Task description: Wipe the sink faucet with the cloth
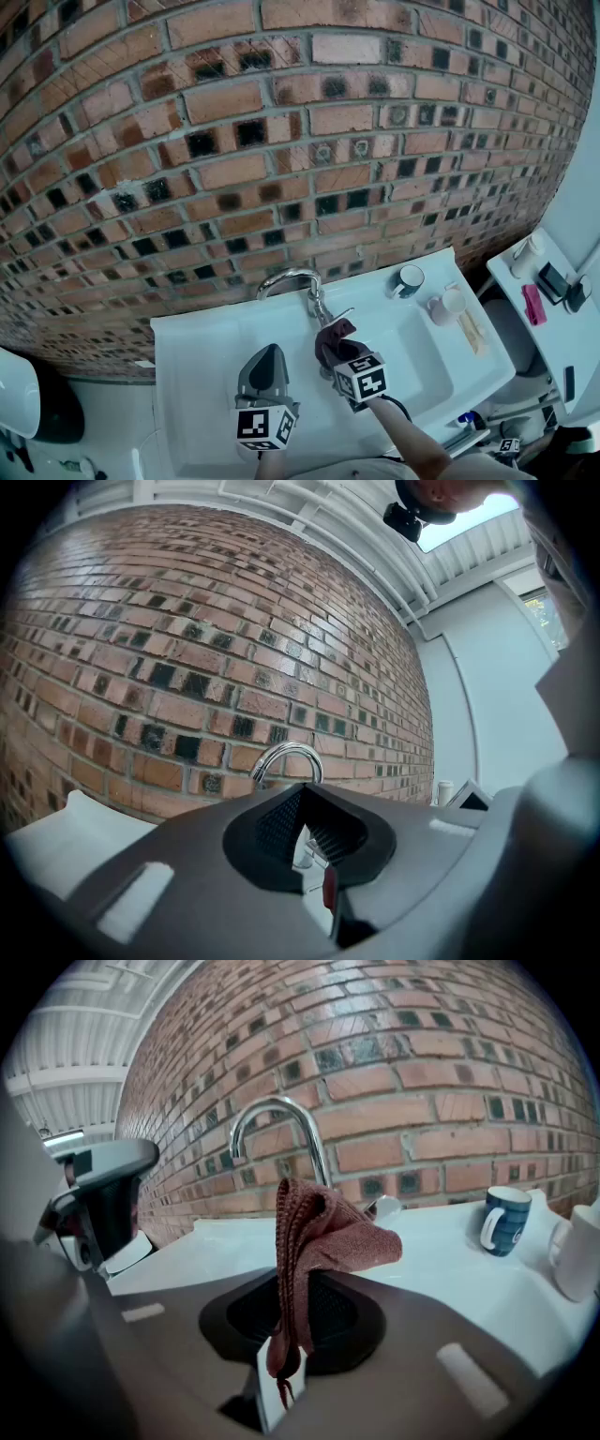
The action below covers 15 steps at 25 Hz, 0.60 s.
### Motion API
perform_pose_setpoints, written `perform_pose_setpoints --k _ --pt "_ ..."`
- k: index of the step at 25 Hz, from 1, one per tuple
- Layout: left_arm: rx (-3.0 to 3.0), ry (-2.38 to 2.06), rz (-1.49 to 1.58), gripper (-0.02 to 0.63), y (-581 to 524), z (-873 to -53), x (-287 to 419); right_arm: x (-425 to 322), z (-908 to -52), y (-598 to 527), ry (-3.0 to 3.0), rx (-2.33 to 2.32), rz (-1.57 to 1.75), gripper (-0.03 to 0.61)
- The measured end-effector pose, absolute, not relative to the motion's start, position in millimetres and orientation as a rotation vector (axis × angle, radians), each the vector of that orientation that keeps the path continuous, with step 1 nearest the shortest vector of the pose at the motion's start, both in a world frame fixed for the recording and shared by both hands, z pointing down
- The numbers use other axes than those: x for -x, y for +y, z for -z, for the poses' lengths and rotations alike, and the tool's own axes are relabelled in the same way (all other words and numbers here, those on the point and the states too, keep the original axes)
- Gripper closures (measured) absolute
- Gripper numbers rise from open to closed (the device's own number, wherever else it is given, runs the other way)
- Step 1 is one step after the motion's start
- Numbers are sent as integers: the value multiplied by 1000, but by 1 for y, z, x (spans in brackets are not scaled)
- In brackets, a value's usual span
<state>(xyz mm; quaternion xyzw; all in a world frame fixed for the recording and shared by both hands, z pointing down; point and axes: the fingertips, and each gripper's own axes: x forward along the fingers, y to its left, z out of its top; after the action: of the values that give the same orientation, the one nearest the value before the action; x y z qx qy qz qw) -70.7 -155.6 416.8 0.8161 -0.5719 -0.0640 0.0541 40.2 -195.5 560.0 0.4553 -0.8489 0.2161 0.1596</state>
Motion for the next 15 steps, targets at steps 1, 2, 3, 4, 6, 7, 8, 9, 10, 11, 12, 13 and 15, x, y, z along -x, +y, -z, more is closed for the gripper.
perform_pose_setpoints --k 1,2,3,4,6,7,8,9,10,11,12,13,15 --pt "-2467 -1740 195 609 -158 -417 72 -39 -566 -199 -2412 -1298 -630 532" --pt "-2456 -1743 195 609 -160 -418 73 -38 -572 -203 -2400 -1295 -643 532" --pt "-2446 -1743 195 609 -162 -419 73 -37 -577 -206 -2391 -1291 -653 532" --pt "-2440 -1742 194 609 -164 -422 74 -35 -580 -209 -2385 -1288 -662 532" --pt "-2433 -1745 187 609 -166 -425 74 -34 -582 -215 -2387 -1285 -671 532" --pt "-2429 -1750 181 609 -168 -425 76 -34 -581 -219 -2390 -1286 -671 532" --pt "-2426 -1754 177 609 -170 -424 77 -34 -578 -223 -2392 -1290 -670 532" --pt "-2425 -1755 176 609 -171 -425 77 -36 -576 -225 -2394 -1295 -669 532" --pt "-2424 -1754 176 609 -171 -428 78 -38 -574 -226 -2394 -1303 -669 531" --pt "-2422 -1754 175 609 -171 -431 78 -41 -572 -226 -2395 -1318 -668 531" --pt "-2419 -1754 172 609 -171 -433 79 -46 -569 -226 -2397 -1342 -669 531" --pt "-2417 -1755 170 609 -170 -433 79 -53 -564 -227 -2400 -1374 -672 531" --pt "-2416 -1757 169 609 -170 -433 79 -70 -551 -231 -2409 -1448 -675 531"
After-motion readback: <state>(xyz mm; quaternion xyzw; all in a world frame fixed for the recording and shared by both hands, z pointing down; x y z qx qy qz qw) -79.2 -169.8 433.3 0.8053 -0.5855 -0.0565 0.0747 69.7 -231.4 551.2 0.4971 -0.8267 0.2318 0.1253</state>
